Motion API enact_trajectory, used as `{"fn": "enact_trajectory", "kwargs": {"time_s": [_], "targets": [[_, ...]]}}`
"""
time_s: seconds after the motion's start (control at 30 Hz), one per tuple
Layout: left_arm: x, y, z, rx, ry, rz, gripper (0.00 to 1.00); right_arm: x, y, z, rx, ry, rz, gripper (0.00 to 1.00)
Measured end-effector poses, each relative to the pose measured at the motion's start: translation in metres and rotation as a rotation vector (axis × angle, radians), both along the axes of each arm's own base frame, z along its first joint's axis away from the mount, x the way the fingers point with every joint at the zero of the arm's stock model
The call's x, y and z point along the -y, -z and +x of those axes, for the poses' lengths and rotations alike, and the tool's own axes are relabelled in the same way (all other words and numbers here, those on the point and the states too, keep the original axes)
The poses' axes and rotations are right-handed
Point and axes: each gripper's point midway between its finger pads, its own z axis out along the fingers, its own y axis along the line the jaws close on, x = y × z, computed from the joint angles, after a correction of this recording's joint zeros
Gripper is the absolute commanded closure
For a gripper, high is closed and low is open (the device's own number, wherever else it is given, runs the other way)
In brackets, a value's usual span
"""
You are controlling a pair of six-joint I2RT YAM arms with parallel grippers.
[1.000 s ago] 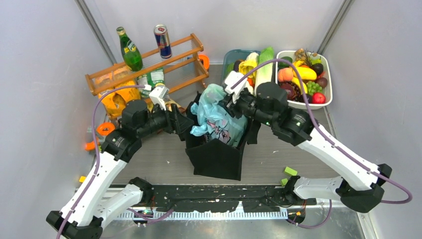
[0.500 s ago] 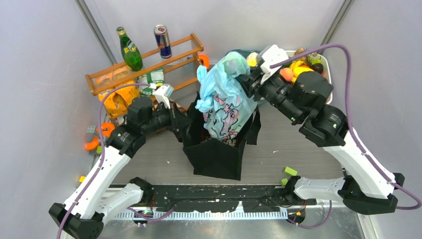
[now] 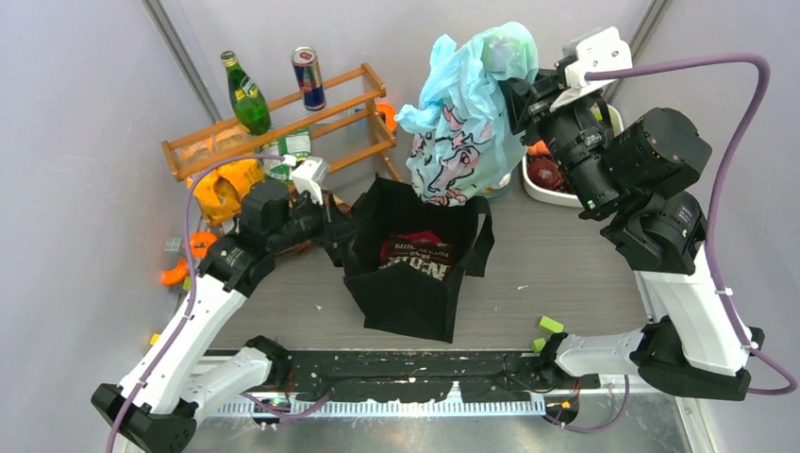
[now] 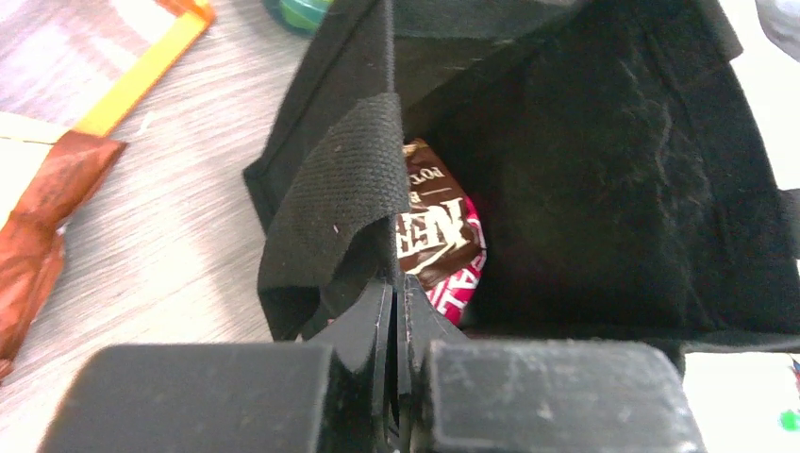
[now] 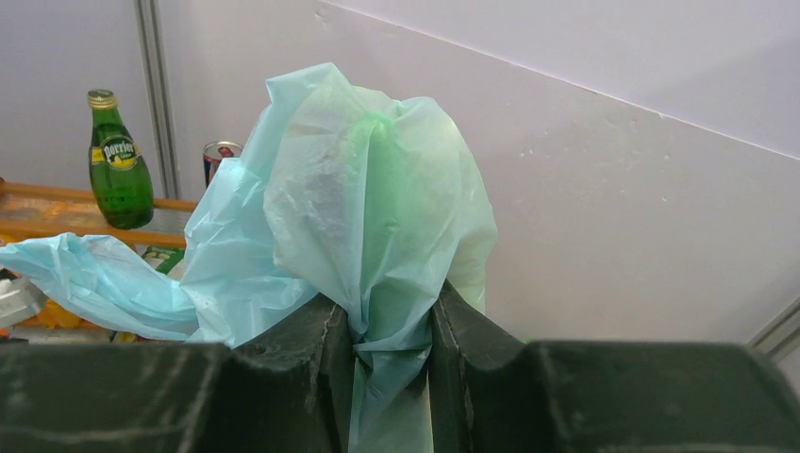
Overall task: Untie the knot of the grocery bags and take out the mixed food
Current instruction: Pick up the takeout bag from the takeout bag.
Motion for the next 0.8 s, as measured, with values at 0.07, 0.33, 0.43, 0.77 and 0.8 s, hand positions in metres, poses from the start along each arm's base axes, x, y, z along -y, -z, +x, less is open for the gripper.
{"fn": "enact_trajectory", "kwargs": {"time_s": [0.07, 0.33, 0.43, 0.77, 0.8], "targets": [[0.01, -0.002, -0.004, -0.003, 0.053, -0.024, 1.0, 0.0, -0.006, 0.0, 0.009, 0.002, 0.006, 0.95], [0.087, -0.023, -0.024, 0.004, 0.312, -0.11, 1.0, -0.013, -0.021, 0.011, 0.031, 0.004, 0.027, 0.95], [0.114, -0.028, -0.027, -0.006, 0.368, -0.161, 1.0, -0.017, -0.028, 0.015, 0.047, 0.007, 0.037, 0.95], [0.169, -0.035, -0.003, -0.001, 0.378, -0.273, 0.88, -0.02, -0.038, 0.017, 0.074, 0.011, 0.059, 0.95], [0.168, -0.036, -0.002, 0.006, 0.372, -0.271, 0.76, -0.021, -0.039, 0.017, 0.075, 0.009, 0.062, 0.95]]}}
